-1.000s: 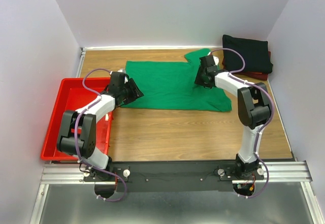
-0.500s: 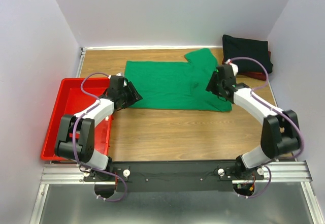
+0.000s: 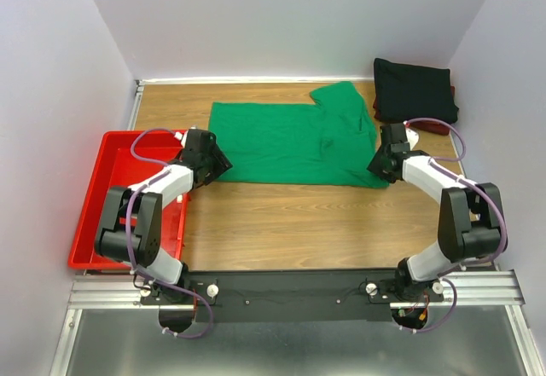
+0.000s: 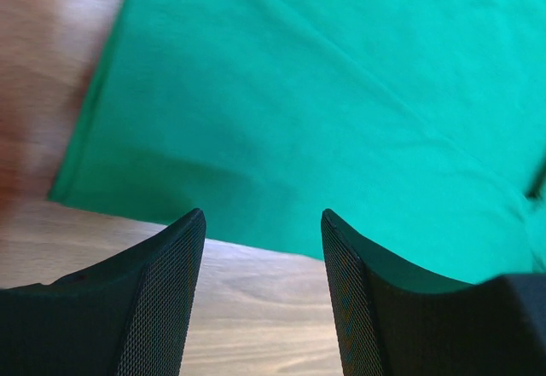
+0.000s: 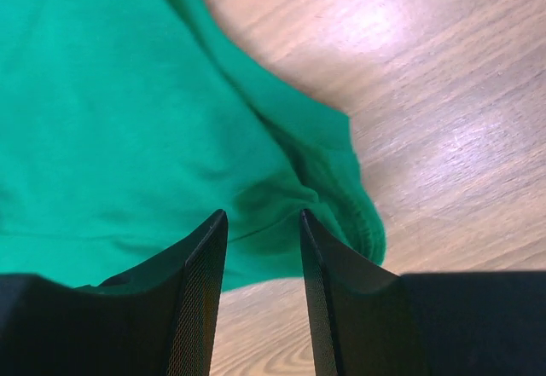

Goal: Fold and stack the t-shirts
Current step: Fold the tshirt

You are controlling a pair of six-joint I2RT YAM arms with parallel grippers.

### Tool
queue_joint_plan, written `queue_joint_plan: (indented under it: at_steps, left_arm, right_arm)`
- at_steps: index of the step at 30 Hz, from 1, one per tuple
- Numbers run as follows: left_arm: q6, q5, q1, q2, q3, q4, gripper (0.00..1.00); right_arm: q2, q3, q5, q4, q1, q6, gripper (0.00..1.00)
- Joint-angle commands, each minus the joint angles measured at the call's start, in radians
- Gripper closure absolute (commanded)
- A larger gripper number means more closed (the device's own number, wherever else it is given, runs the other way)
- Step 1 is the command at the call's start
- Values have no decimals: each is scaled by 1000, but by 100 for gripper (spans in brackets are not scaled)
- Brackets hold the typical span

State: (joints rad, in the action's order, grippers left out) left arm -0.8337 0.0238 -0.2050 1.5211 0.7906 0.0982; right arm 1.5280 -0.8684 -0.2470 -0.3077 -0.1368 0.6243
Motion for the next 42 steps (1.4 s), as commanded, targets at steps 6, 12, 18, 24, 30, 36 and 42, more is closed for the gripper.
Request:
queue_joint_plan:
  at_steps: [6, 12, 18, 24, 30, 36, 42]
  left_arm:
    - [-54, -133, -1, 82, -11, 31, 36]
    - [-53, -163, -1, 106, -16, 49, 36]
    - [-53, -188, -1, 100, -31, 64, 36]
    - [-32, -174, -2, 74, -33, 72, 36]
    - [-53, -234, -2, -39, -34, 139, 34]
    - [-88, -289, -2, -122, -59, 186, 34]
    - [-146, -347, -4, -115, -79, 189, 37]
  right_arm:
    - [105, -18, 20, 21, 54, -26, 53]
    - [139, -30, 45, 35, 86, -40, 53]
    - [136, -50, 40, 33, 115, -58, 52]
    - [60, -23, 92, 33, 115, -51, 48]
    - [-103, 17, 135, 19, 114, -34, 38]
    - [-192, 86, 268, 18, 115, 3, 38]
    - [-219, 161, 288, 25, 114, 26, 41]
